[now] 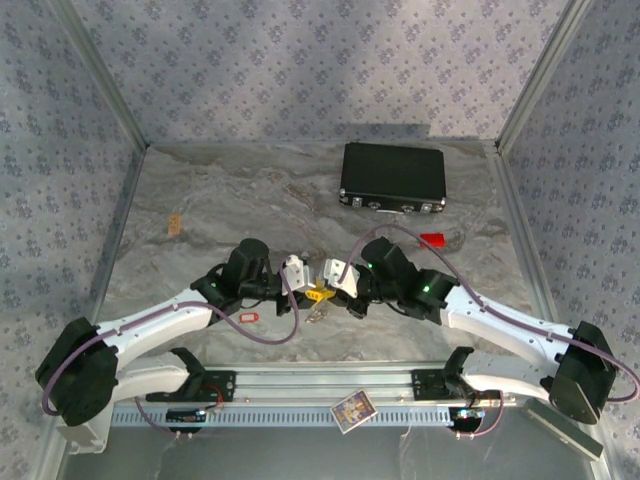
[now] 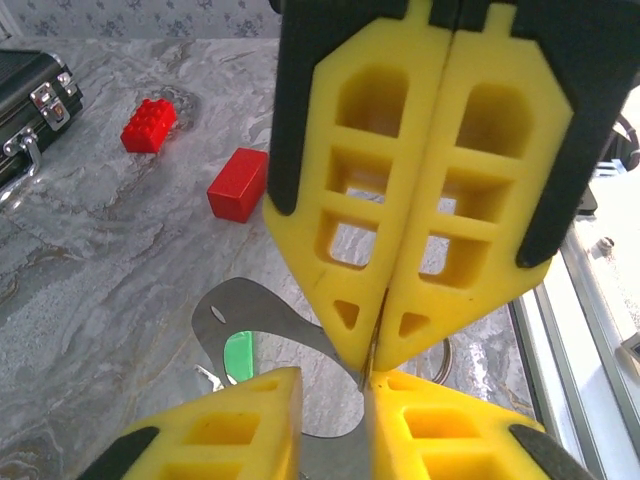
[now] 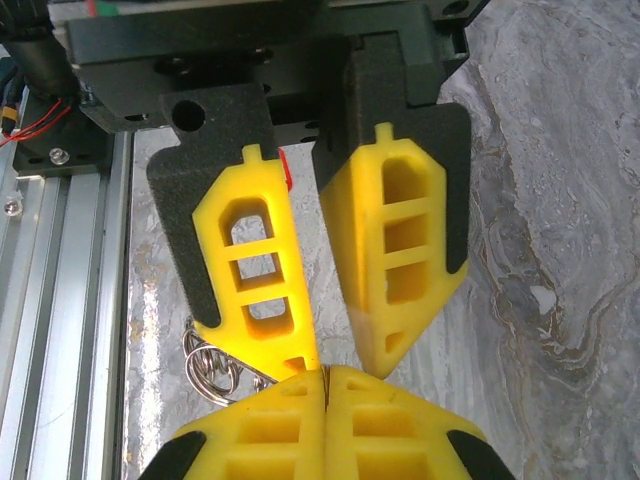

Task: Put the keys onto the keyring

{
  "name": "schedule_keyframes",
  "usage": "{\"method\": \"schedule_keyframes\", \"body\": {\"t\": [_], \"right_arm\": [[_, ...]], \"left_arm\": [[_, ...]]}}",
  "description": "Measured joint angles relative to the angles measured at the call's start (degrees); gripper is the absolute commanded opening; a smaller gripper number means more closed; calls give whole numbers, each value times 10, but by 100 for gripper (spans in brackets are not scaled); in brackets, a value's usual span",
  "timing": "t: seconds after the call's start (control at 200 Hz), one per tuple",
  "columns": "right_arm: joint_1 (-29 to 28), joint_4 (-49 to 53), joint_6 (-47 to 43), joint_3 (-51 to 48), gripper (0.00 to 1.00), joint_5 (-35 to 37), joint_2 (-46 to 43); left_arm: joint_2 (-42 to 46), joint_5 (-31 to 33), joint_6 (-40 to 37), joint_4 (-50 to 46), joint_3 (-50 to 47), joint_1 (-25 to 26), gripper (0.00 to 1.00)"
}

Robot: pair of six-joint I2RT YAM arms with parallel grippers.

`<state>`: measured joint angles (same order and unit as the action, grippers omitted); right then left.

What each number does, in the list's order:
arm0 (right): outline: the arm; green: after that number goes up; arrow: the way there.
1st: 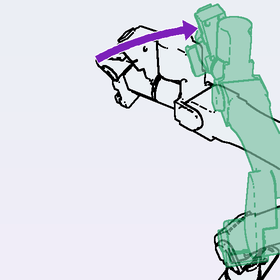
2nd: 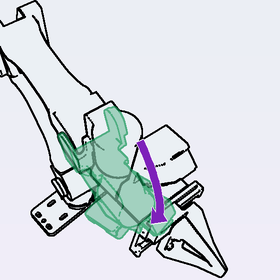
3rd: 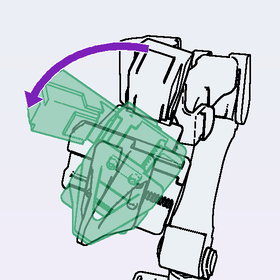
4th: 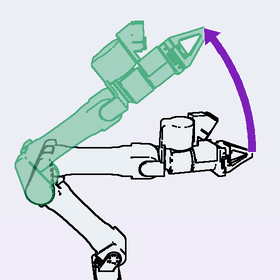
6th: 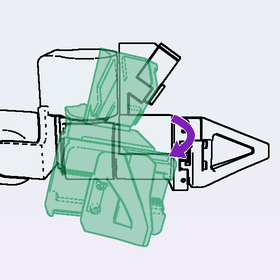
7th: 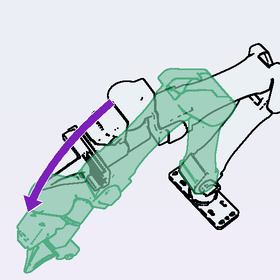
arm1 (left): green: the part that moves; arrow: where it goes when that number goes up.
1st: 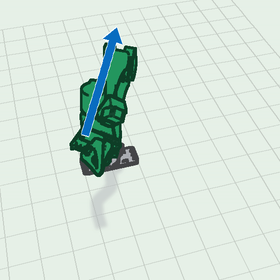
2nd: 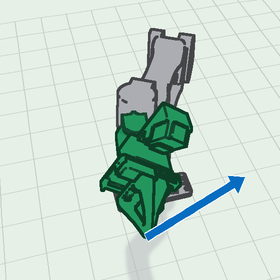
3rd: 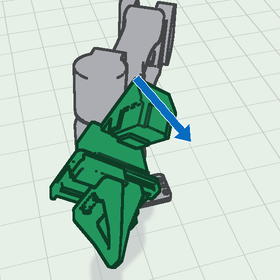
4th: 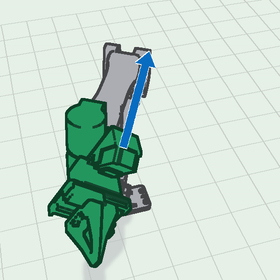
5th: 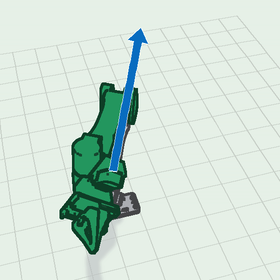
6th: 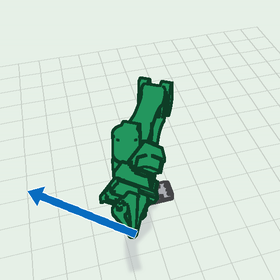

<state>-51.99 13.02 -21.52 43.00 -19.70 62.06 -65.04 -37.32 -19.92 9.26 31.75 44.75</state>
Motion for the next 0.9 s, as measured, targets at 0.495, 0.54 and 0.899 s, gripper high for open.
{"method": "schedule_keyframes", "body": {"t": [0.495, 0.54, 0.899], "right_arm": [[16, 28, 18, 0, 47, 19, -38], [23, 39, 24, 0, 48, 24, -58], [31, 41, 163, -44, 49, 36, -94]], "left_arm": [[15, 26, 5, 19, -12, 2, 0], [17, 30, 5, 20, -13, 2, 0], [19, 44, 2, 26, -16, 3, 0]]}}
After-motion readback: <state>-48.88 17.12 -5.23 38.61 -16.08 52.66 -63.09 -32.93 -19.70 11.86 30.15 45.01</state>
